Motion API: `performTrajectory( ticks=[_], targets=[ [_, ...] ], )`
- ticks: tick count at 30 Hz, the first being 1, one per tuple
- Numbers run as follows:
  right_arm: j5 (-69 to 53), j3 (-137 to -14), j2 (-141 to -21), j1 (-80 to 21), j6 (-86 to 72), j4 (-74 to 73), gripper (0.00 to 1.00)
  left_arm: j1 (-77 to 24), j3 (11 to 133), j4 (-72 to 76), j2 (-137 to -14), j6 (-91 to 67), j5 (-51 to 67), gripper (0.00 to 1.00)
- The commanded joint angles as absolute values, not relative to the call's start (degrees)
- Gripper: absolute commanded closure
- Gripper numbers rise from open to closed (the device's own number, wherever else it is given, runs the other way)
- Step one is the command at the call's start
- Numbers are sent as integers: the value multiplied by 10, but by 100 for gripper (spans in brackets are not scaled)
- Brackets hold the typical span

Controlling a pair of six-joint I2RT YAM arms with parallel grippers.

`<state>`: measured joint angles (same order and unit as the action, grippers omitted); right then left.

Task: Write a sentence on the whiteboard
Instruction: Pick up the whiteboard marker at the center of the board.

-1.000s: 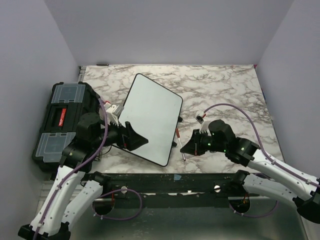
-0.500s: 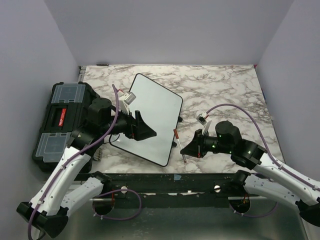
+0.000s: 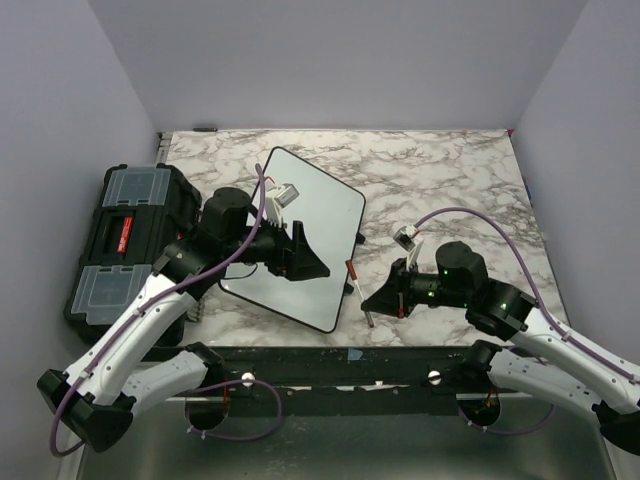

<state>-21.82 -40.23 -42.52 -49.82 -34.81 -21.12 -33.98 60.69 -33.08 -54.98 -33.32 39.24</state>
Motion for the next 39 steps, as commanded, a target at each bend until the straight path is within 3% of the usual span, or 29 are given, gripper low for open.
performTrajectory(
  ticks=[1,13,21,24,28,33,37,39],
  targets=[
    [-249,-420,-421,-502,-334,-217,99,-357,633,-311,-571,-349,369,27],
    [-233,-433,-438,-504,-315,-232,99,-391,635,-247,-648,-402,349,35],
    [-232,-433,-444,-503,-311,-230,99,-407,635,-229,-697,-419,349,46],
    [-229,-433,-447,-504,-307,-230,99,-415,638,-220,-711,-423,359,56],
    [-224,-434,-452,-504,-299,-237,100,-423,639,-217,-726,-424,362,59],
    [-215,-433,-449,-504,-295,-240,99,-426,628,-205,-727,-433,376,77],
    [-210,-428,-448,-505,-294,-241,99,-426,600,-176,-709,-454,385,100],
    [-204,-428,-448,-504,-295,-243,99,-426,587,-169,-695,-463,380,100]
  ],
)
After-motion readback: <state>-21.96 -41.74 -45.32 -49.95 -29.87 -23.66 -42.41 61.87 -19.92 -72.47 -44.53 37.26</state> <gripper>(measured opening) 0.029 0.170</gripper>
